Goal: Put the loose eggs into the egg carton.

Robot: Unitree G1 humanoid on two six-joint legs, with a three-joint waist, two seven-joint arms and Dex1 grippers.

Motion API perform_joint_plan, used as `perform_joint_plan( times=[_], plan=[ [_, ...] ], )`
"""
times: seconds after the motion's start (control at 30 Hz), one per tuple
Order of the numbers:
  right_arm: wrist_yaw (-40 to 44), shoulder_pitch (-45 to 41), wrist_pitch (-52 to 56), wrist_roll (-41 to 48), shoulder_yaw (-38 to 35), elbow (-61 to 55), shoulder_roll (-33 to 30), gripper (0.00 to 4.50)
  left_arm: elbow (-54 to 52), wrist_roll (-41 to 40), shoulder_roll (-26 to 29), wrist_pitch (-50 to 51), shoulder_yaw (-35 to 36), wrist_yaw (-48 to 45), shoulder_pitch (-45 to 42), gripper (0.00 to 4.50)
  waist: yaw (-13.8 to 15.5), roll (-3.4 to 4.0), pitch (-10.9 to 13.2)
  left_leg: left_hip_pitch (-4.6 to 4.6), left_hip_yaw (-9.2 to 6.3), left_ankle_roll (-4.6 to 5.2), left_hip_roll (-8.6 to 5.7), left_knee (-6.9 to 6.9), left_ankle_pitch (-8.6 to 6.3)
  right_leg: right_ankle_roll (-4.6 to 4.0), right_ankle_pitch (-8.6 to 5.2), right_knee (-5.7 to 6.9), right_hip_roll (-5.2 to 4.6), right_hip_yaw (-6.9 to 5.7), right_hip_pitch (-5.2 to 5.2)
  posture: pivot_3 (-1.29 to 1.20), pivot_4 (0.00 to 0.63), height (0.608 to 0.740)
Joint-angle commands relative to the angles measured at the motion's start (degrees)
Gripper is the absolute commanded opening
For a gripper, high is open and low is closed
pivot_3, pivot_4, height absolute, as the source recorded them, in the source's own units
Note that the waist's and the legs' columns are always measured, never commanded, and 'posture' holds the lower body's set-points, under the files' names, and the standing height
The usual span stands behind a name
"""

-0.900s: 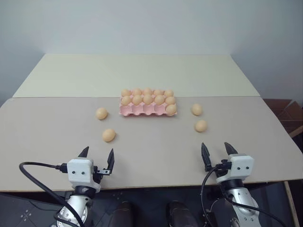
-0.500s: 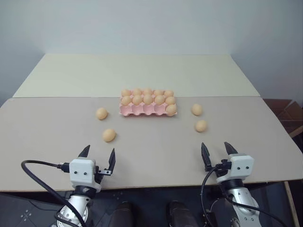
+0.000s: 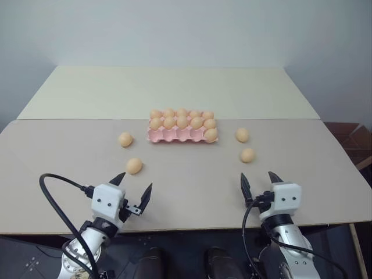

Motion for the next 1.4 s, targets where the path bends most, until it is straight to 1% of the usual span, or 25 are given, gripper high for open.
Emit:
perform_joint_plan(
  times=[0.03,0.1,0.13,0.2,0.3,0.37,0.43,0.57,0.73,0.97,1.1,1.27,1.37,1.4],
  plan=[
    [-2.7,-2.9,8.6,-4.0,1.5,-5.9,-0.2,4.5,0.5,-3.3,2.3,-2.1,0.5,-5.1,-3.5,4.45,0.0,0.01,0.0,0.0,0.0,0.0,0.0,0.0,0.0,0.0,0.0,0.02,0.0,0.0,-0.01,0.0,0.15,0.74],
    [-4.0,-5.3,14.8,-6.6,2.6,-7.6,-0.2,4.5,2.1,-4.8,4.5,-4.5,1.0,-8.9,-5.8,4.45,0.0,0.03,0.0,0.02,0.0,0.0,0.01,0.0,0.0,-0.02,0.0,0.07,0.01,-0.01,-0.03,0.0,0.15,0.74],
    [-4.3,-6.3,16.7,-6.3,2.7,-8.1,0.3,4.5,2.4,-5.7,5.8,-4.4,1.3,-10.6,-6.6,4.45,0.0,0.03,0.0,0.03,0.0,0.0,0.01,0.0,0.0,-0.03,0.0,0.09,0.02,-0.01,-0.04,0.0,0.15,0.74],
    [-4.8,-10.1,23.8,-6.2,2.7,-9.1,1.3,4.5,3.4,-13.4,10.3,-2.3,3.3,-18.7,-9.3,4.45,-0.1,0.03,0.0,0.05,0.0,0.0,0.01,0.0,0.0,-0.04,-0.01,0.1,0.03,-0.02,-0.02,0.0,0.15,0.74],
    [-6.6,-16.0,30.7,-7.0,2.7,-8.4,3.1,4.5,5.9,-18.9,16.7,-0.6,4.4,-27.0,-13.0,4.45,-0.1,0.05,0.0,0.04,-0.01,0.0,0.03,0.0,0.01,-0.05,-0.01,0.13,0.04,-0.04,-0.06,0.0,0.15,0.74],
    [-7.7,-19.6,33.3,-7.8,2.7,-6.2,3.8,4.5,7.3,-21.1,19.8,0.7,4.5,-30.6,-15.0,4.45,-0.1,0.05,0.0,0.04,0.01,0.0,0.02,0.0,0.01,-0.05,-0.02,0.12,0.04,-0.03,-0.05,0.0,0.15,0.74],
    [-10.0,-23.1,34.7,-9.2,2.2,-2.8,4.6,4.5,9.1,-20.9,21.7,0.4,4.1,-32.8,-16.7,4.45,-0.2,0.05,0.0,0.03,0.01,0.01,0.0,0.0,0.01,-0.03,-0.02,0.11,0.03,-0.03,-0.05,0.0,0.15,0.74],
    [-12.0,-27.2,35.4,-9.1,-0.5,2.3,5.9,4.5,11.2,-20.1,22.4,-0.6,3.1,-34.5,-18.4,4.45,-0.1,0.06,0.0,0.02,0.01,0.01,-0.01,0.0,0.01,-0.02,-0.02,0.12,0.05,-0.05,-0.05,0.0,0.15,0.74],
    [-13.3,-32.7,35.7,-8.3,-2.8,9.7,7.2,4.5,12.7,-18.4,21.7,-1.6,1.7,-34.6,-19.8,4.45,-0.3,0.07,0.0,0.01,0.02,0.01,-0.02,0.0,0.01,0.03,0.02,0.13,0.04,-0.04,-0.04,0.0,0.15,0.74],
    [-17.4,-38.6,35.6,-7.9,-6.2,18.5,10.2,4.5,13.2,-17.6,21.1,-2.2,0.8,-34.5,-20.4,4.45,-0.4,0.09,0.0,-0.03,0.01,0.01,0.0,0.0,0.01,0.03,0.02,0.15,0.06,-0.03,-0.08,0.0,0.15,0.74],
    [-19.3,-40.7,34.5,-7.7,-7.8,21.7,11.7,4.5,12.9,-17.3,21.0,-2.5,0.7,-34.4,-19.9,4.45,-0.5,0.1,0.0,-0.03,0.0,0.01,0.0,0.0,0.01,0.04,0.02,0.16,0.05,-0.04,-0.07,0.0,0.15,0.74],
    [-20.4,-42.0,34.7,-6.8,-9.6,22.8,12.2,4.5,13.0,-16.9,20.8,-3.2,0.8,-34.5,-19.1,4.45,-0.6,0.12,0.0,-0.04,0.0,0.01,0.0,0.0,0.01,0.04,0.02,0.16,0.05,-0.04,-0.08,0.0,0.15,0.74],
    [-20.6,-42.2,34.4,-6.3,-10.1,22.9,12.3,3.93,13.5,-16.5,20.6,-3.7,0.8,-34.6,-18.9,4.5,-0.7,0.12,0.0,-0.04,0.0,0.01,0.0,0.0,0.01,0.04,0.02,0.16,0.04,-0.04,-0.08,0.0,0.15,0.74],
    [-20.7,-42.2,34.4,-6.1,-10.2,22.9,12.3,3.67,13.7,-16.4,20.6,-3.9,0.8,-34.6,-18.7,4.5,-0.8,0.12,0.0,-0.04,0.0,0.01,0.0,0.0,0.01,0.03,0.02,0.16,0.04,-0.04,-0.08,0.0,0.15,0.74]
  ],
)
